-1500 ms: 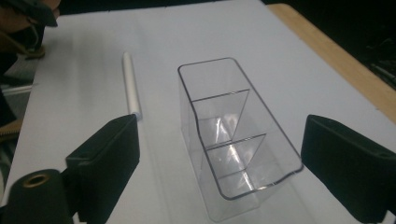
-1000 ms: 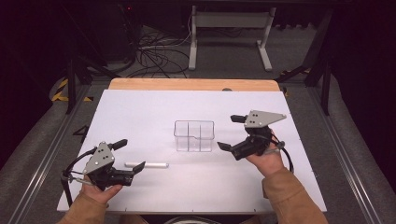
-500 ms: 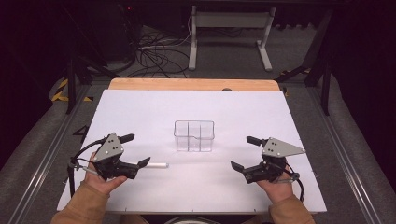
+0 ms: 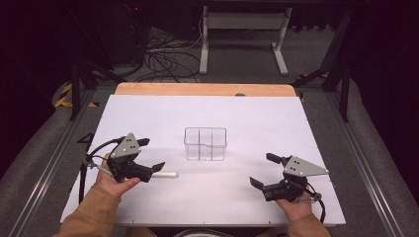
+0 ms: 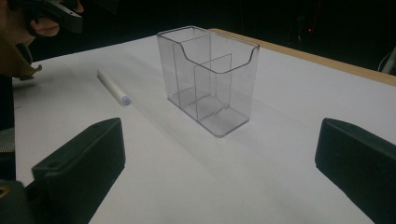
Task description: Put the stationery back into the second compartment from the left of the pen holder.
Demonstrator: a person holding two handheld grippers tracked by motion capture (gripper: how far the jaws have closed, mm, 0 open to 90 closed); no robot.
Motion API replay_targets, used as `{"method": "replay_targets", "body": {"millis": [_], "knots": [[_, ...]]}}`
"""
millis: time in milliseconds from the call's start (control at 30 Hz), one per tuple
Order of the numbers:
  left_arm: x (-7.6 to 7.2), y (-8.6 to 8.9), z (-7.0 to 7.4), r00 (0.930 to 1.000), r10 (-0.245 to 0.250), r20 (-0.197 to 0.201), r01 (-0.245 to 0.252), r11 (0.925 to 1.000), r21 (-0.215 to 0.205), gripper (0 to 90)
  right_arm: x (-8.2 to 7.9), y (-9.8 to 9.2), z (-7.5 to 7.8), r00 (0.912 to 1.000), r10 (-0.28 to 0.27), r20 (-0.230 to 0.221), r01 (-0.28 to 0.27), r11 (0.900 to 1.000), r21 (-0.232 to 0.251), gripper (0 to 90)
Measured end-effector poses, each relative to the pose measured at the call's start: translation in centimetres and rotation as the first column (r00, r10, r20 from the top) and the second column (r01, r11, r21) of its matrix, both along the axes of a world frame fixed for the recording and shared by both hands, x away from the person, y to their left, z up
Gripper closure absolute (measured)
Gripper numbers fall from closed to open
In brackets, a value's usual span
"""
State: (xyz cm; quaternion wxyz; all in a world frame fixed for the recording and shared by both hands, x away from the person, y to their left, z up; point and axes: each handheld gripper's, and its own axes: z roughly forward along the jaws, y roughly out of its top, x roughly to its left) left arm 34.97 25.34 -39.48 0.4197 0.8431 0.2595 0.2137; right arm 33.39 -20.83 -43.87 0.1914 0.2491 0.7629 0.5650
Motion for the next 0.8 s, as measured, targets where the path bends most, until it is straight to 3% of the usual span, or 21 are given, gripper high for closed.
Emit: {"method": "replay_targets", "body": {"millis": [67, 167, 433, 567, 667, 800], "knots": [[0.4, -0.1, 0.1, 0.9998, -0.021, -0.005, 0.021, 0.9997, 0.014, 10.6, 0.0, -0.1, -0.2, 1.0000, 0.003, -0.005, -0.003, 1.000, -0.002, 2.0], [0.9, 0.2, 0.2, 0.9991, -0.037, -0.022, 0.037, 0.9993, 0.001, 10.9, 0.1, -0.2, -0.2, 1.0000, 0.003, -0.005, -0.003, 1.000, 0.003, 2.1], [1.0, 0.1, 0.3, 0.9977, -0.058, -0.035, 0.060, 0.9972, 0.046, 11.3, 0.3, -0.2, -0.4, 0.9999, 0.012, -0.011, -0.012, 1.000, 0.000, 2.8], [1.1, 0.0, 0.3, 0.9948, -0.082, -0.061, 0.085, 0.9945, 0.061, 12.6, 0.2, -0.2, -0.4, 0.9997, 0.019, -0.014, -0.019, 1.000, -0.002, 3.1], [1.2, -0.2, 0.5, 0.9920, -0.101, -0.075, 0.108, 0.9904, 0.087, 13.9, 0.3, -0.2, -0.4, 0.9997, 0.019, -0.017, -0.019, 1.000, -0.005, 3.1], [1.5, -0.5, 0.5, 0.9868, -0.129, -0.097, 0.143, 0.9787, 0.147, 15.7, 0.3, -0.1, -0.4, 0.9994, 0.026, -0.020, -0.026, 1.000, -0.004, 3.4]]}}
